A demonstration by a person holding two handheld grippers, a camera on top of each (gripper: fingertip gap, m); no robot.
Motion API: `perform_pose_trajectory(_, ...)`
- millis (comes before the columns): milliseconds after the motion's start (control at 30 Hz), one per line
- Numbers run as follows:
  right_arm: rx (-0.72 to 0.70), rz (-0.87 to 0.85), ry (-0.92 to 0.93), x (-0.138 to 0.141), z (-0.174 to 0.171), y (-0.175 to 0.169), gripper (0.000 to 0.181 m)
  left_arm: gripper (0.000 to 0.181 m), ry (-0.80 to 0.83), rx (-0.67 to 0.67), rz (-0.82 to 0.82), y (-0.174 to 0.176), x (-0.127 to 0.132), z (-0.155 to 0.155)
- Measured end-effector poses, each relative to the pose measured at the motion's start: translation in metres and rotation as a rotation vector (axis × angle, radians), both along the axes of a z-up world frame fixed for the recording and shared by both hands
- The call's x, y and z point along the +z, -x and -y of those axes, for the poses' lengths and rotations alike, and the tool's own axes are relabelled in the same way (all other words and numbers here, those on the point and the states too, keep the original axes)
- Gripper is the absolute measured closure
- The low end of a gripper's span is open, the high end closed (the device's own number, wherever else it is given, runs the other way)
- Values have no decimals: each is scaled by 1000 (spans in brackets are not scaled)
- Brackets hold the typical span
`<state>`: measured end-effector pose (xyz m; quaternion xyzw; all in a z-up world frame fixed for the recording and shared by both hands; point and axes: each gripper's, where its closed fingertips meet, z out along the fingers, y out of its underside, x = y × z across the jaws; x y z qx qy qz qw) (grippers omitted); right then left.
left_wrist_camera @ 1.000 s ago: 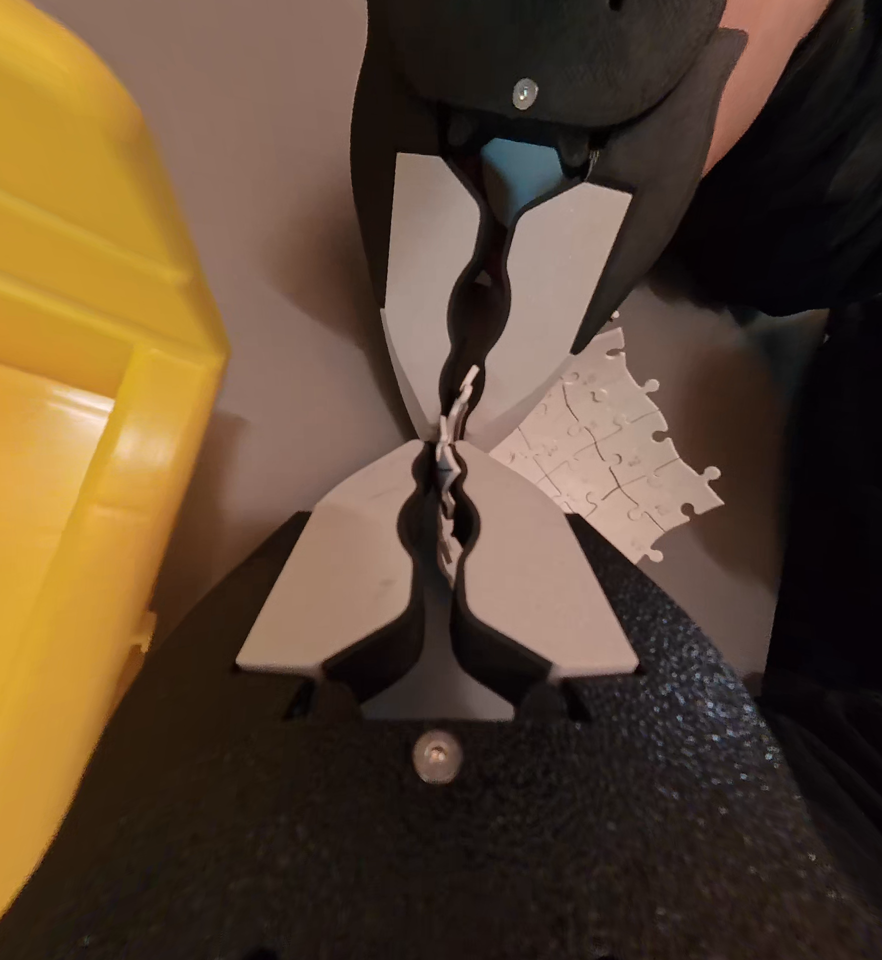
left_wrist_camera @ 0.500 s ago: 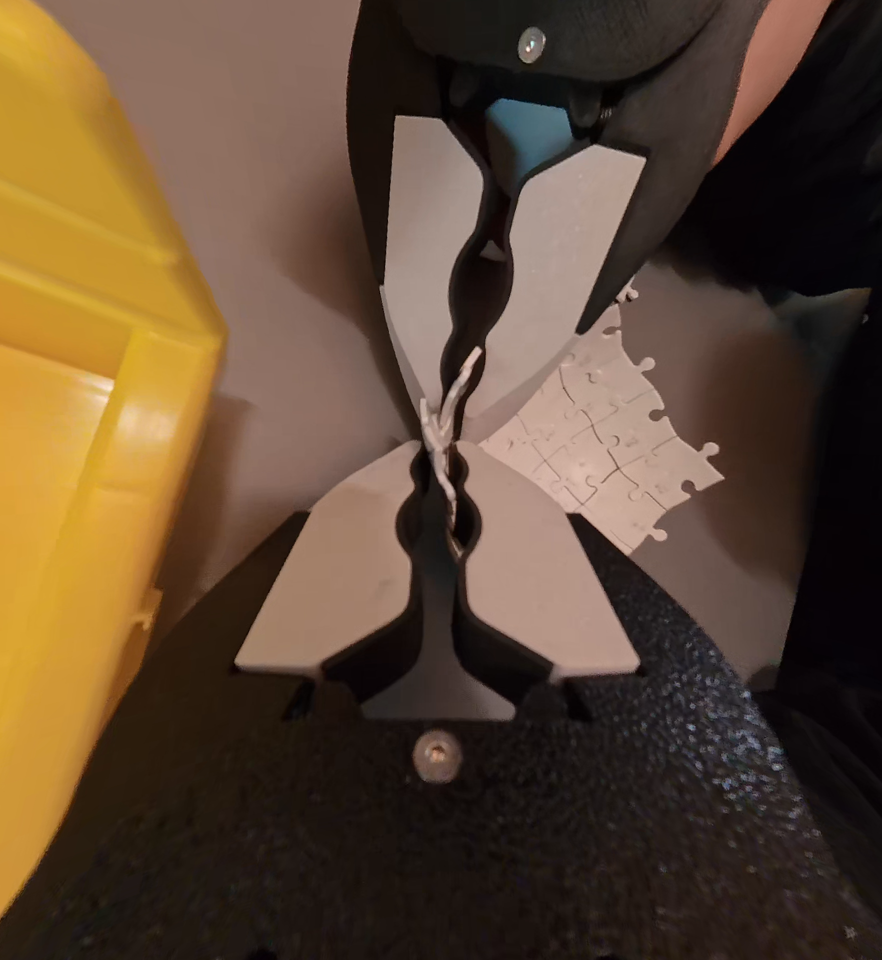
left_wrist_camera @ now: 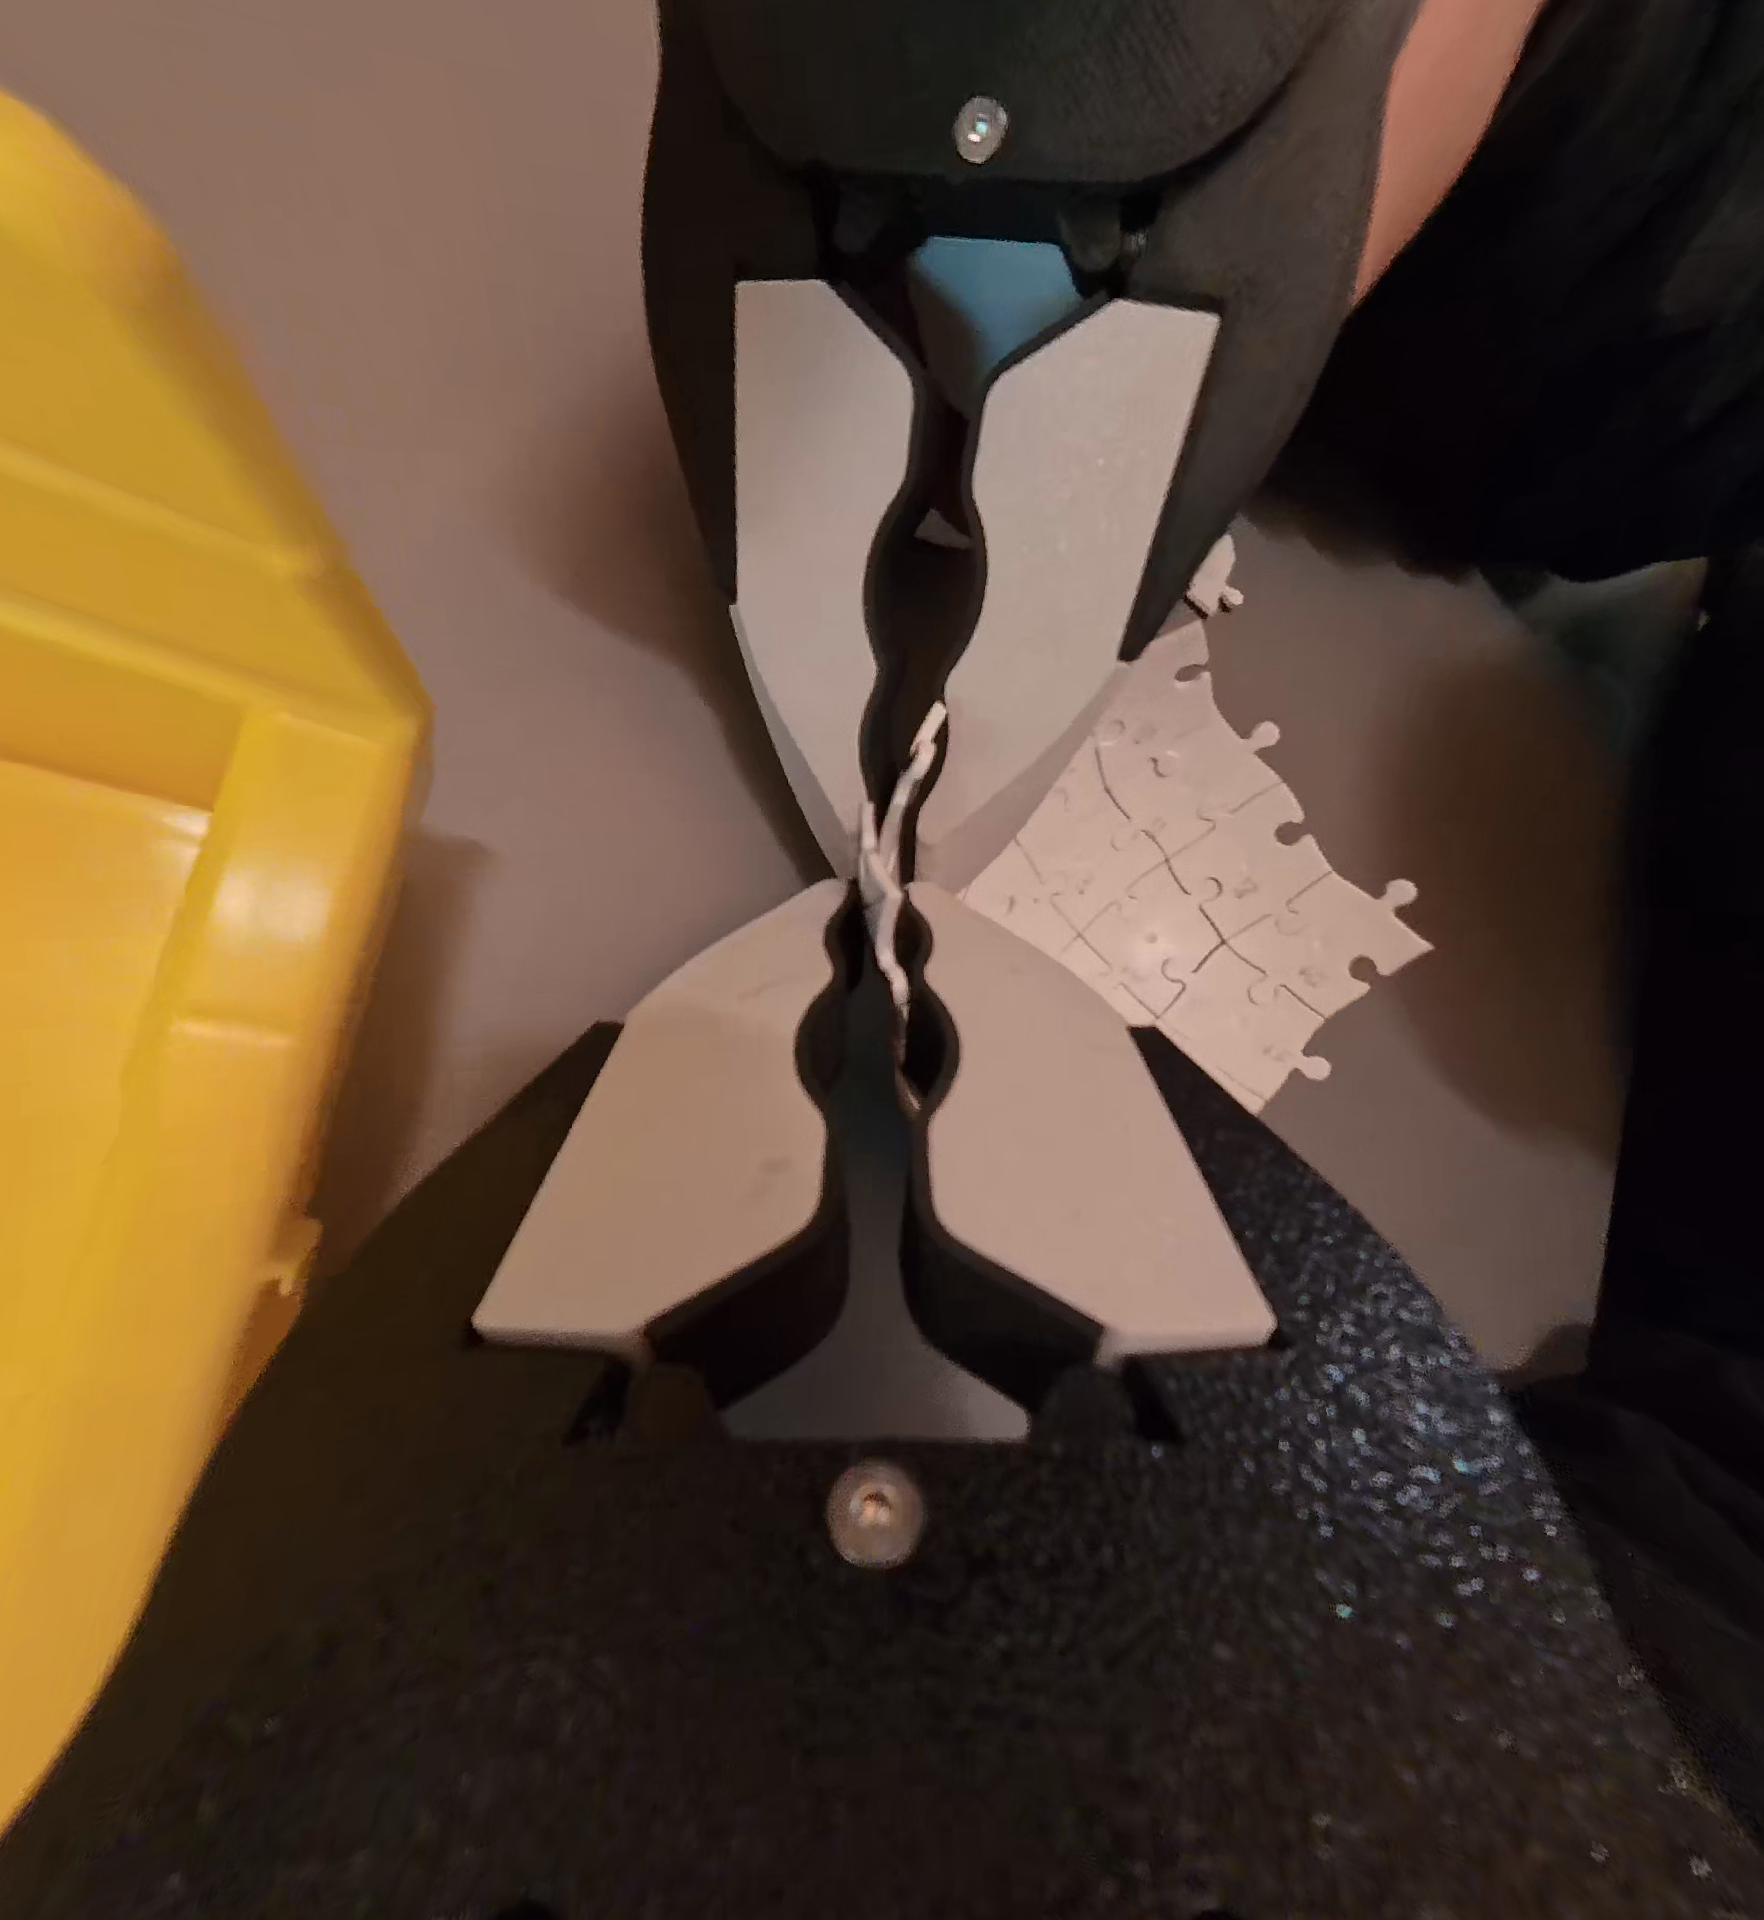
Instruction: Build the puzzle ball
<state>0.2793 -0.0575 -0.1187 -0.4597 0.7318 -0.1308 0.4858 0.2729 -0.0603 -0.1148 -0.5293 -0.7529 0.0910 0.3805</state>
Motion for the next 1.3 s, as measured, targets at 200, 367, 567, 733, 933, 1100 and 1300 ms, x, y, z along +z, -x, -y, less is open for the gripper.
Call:
perform_pose_trajectory(200,10,25,-35,1,-3,0,174,178,50,-36,-31,-1,-1,0)
perform_pose_trajectory(367,10,10,-58,1,-3,5,160,178,67,-48,-31,-3,-3,0)
perform_pose_trajectory(567,-24,59,18,15,8,7,165,178,74,-36,-26,-4,-3,3)
perform_pose_trajectory(733,-11,23,106,11,9,5,174,178,83,-36,-6,-4,-5,3)
perform_pose_trajectory(933,-46,19,85,7,14,6,179,177,83,-34,9,-5,-8,4)
perform_pose_trajectory(1100,-24,-6,60,4,8,6,174,178,79,-18,4,-4,-7,6)
perform_pose_trajectory(1300,5,-52,31,-4,0,3,172,178,96,-27,11,-4,-5,5)
